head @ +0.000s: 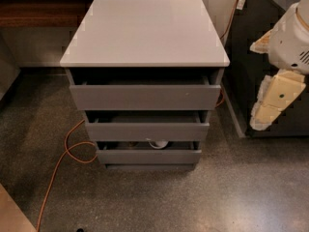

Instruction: Pick rxbar blueberry from bottom drawer and place on counter

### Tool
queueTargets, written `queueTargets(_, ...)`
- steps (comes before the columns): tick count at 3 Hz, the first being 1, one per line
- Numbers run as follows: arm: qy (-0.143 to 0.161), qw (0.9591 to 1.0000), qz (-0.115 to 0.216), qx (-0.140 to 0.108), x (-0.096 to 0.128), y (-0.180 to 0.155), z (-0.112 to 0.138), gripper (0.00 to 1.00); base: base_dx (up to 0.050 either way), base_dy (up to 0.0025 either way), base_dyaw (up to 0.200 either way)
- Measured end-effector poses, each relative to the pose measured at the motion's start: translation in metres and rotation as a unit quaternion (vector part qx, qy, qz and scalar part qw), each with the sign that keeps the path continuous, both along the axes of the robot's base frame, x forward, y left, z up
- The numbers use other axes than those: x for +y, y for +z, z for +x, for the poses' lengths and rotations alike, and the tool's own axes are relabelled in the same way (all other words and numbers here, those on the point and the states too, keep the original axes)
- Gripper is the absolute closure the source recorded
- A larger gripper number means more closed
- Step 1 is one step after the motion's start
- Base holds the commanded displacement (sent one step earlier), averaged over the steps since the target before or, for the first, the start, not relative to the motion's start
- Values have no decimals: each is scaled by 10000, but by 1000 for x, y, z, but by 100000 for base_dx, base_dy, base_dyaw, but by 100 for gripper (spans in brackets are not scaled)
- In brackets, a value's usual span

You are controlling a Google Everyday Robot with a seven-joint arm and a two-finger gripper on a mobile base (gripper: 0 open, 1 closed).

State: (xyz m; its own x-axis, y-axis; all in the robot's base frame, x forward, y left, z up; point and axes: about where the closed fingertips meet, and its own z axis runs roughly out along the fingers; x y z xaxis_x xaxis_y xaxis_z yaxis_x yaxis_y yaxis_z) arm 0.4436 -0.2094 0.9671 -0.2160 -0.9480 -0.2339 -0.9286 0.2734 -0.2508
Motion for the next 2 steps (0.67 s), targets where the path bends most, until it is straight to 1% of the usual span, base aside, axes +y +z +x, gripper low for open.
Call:
queueTargets(1,105,9996,248,-50,16,-25,12,0,0,0,0)
queueTargets(2,249,9981,566,13,41,-60,25,0,0,0,0)
